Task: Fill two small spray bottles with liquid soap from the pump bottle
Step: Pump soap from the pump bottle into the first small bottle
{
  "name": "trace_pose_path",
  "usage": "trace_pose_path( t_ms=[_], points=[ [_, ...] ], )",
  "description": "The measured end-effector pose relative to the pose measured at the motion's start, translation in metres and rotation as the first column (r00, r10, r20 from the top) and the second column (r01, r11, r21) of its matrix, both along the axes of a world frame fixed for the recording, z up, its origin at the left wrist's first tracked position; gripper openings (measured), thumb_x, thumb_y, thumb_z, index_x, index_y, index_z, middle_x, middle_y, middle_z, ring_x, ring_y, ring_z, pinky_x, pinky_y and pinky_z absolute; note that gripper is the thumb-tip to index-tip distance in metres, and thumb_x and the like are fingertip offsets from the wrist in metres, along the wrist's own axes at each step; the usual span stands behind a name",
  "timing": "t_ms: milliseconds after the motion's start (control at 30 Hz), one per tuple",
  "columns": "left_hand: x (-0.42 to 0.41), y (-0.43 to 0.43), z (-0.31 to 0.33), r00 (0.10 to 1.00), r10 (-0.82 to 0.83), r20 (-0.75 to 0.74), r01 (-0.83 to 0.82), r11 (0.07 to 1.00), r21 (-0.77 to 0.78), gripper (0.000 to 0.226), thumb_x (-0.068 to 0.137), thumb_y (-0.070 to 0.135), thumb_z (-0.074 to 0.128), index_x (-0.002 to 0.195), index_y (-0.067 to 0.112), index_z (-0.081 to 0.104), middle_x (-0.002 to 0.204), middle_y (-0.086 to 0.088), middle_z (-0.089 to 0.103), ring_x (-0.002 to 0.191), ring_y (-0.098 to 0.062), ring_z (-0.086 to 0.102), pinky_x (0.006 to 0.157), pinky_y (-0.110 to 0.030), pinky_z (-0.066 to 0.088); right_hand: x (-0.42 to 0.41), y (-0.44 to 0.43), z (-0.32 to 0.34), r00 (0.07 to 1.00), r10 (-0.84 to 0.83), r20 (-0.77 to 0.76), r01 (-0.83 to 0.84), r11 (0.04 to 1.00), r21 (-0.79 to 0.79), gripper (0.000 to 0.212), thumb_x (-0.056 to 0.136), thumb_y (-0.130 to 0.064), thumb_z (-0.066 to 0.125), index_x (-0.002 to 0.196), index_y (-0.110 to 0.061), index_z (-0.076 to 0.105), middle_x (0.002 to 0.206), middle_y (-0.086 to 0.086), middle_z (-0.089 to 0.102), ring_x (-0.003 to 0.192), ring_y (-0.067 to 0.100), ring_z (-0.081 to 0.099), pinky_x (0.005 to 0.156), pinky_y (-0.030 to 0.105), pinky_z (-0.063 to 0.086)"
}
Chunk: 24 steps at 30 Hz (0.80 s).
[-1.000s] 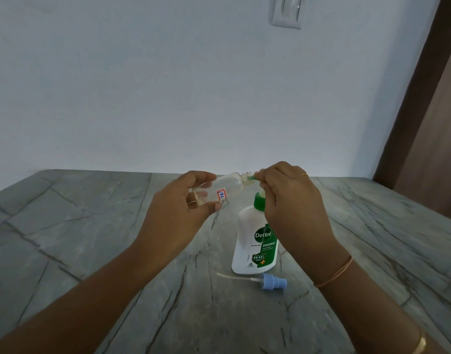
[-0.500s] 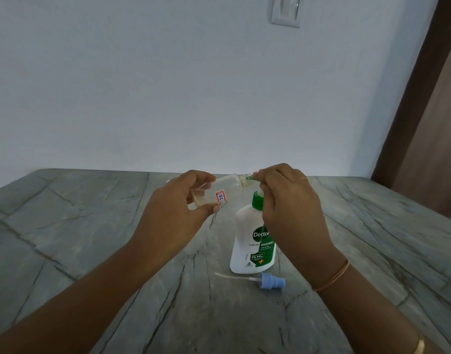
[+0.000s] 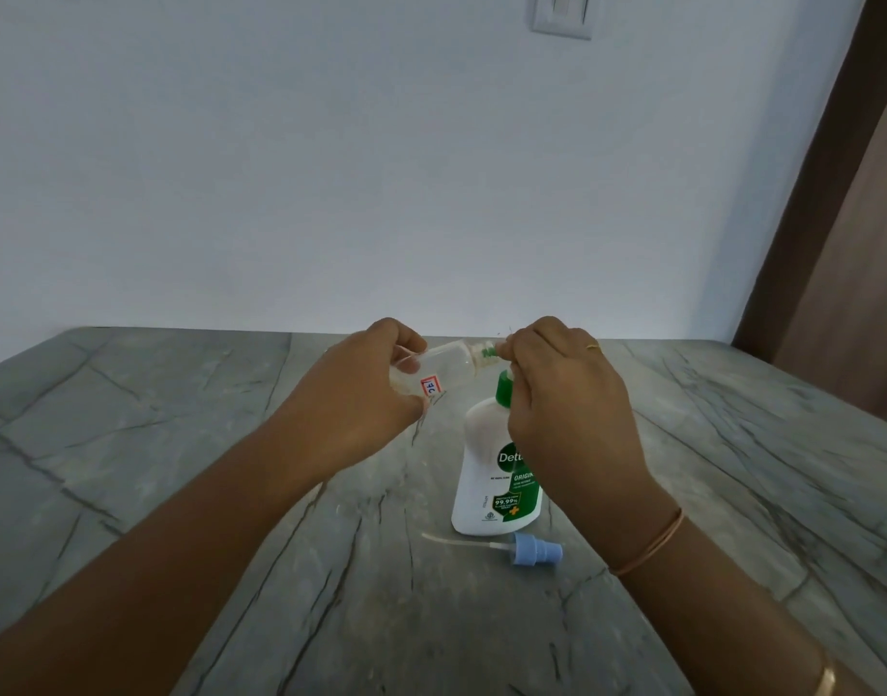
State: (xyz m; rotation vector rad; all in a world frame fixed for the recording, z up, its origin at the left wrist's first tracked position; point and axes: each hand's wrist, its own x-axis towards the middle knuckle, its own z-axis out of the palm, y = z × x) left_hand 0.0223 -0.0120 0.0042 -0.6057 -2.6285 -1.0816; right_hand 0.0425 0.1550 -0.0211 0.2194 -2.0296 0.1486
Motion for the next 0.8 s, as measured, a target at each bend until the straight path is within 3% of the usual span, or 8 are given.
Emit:
trace_pose_path(
  t_ms=[167, 333, 400, 533, 633, 800],
  points=[
    [0.003, -0.001, -0.001, 0.998, 0.011, -0.068, -0.013, 1.0, -0.022, 0.039, 0.075, 0.023, 0.071, 0.109, 0.028, 0.054, 0.103, 0.014, 0.056, 0.091, -0.006, 0.053, 0.064, -0.009, 0.036, 0.006, 0.002, 0.008, 0.998, 0.062, 0.023, -0.061, 0.998, -0.029, 0.023, 0.063, 0.015, 0.066, 0.078, -0.002, 0.066, 0.074, 0.011, 0.062, 0.064, 0.028, 0.06, 0.059, 0.024, 0.041],
    [0.008, -0.004, -0.006, 0.992, 0.012, -0.123, -0.008, 0.999, 0.033, 0.039, 0.071, 0.026, 0.075, 0.107, 0.03, 0.058, 0.101, 0.017, 0.059, 0.094, -0.007, 0.057, 0.081, -0.024, 0.047, 0.005, 0.007, 0.02, 0.99, 0.079, 0.118, -0.076, 0.997, -0.024, 0.022, 0.066, 0.014, 0.068, 0.081, -0.003, 0.068, 0.078, 0.009, 0.064, 0.067, 0.029, 0.061, 0.06, 0.025, 0.04],
    [0.009, -0.004, -0.007, 0.99, 0.02, -0.14, -0.013, 0.999, 0.051, 0.039, 0.071, 0.026, 0.075, 0.107, 0.029, 0.059, 0.102, 0.017, 0.061, 0.095, -0.006, 0.058, 0.081, -0.024, 0.046, 0.003, 0.006, 0.018, 0.993, 0.072, 0.093, -0.071, 0.997, -0.016, 0.024, 0.065, 0.015, 0.069, 0.08, -0.003, 0.068, 0.076, 0.009, 0.064, 0.066, 0.029, 0.06, 0.06, 0.025, 0.039],
    [0.007, -0.004, -0.007, 0.989, 0.02, -0.147, -0.011, 0.998, 0.063, 0.042, 0.071, 0.023, 0.075, 0.11, 0.027, 0.059, 0.104, 0.016, 0.063, 0.096, -0.003, 0.058, 0.074, -0.01, 0.039, 0.001, 0.005, 0.007, 0.998, 0.022, -0.053, -0.022, 1.0, -0.006, 0.021, 0.064, 0.015, 0.067, 0.078, -0.001, 0.066, 0.073, 0.011, 0.062, 0.063, 0.028, 0.058, 0.062, 0.019, 0.036],
    [0.006, -0.003, -0.008, 0.99, 0.013, -0.138, -0.003, 0.997, 0.074, 0.044, 0.071, 0.022, 0.075, 0.112, 0.026, 0.059, 0.108, 0.013, 0.064, 0.097, -0.003, 0.058, 0.078, -0.011, 0.04, -0.003, 0.002, -0.005, 0.988, 0.008, -0.153, -0.011, 1.0, -0.018, 0.019, 0.066, 0.011, 0.059, 0.081, 0.001, 0.066, 0.075, 0.013, 0.062, 0.066, 0.029, 0.058, 0.067, 0.026, 0.036],
    [0.006, -0.003, -0.01, 0.991, 0.018, -0.13, -0.01, 0.998, 0.064, 0.044, 0.072, 0.021, 0.075, 0.113, 0.026, 0.059, 0.11, 0.011, 0.065, 0.095, -0.004, 0.059, 0.078, -0.013, 0.041, -0.005, -0.001, -0.014, 0.991, 0.023, -0.135, -0.028, 0.999, -0.038, 0.019, 0.066, 0.014, 0.062, 0.081, 0.002, 0.065, 0.075, 0.014, 0.062, 0.067, 0.031, 0.058, 0.07, 0.029, 0.036]
  ],
)
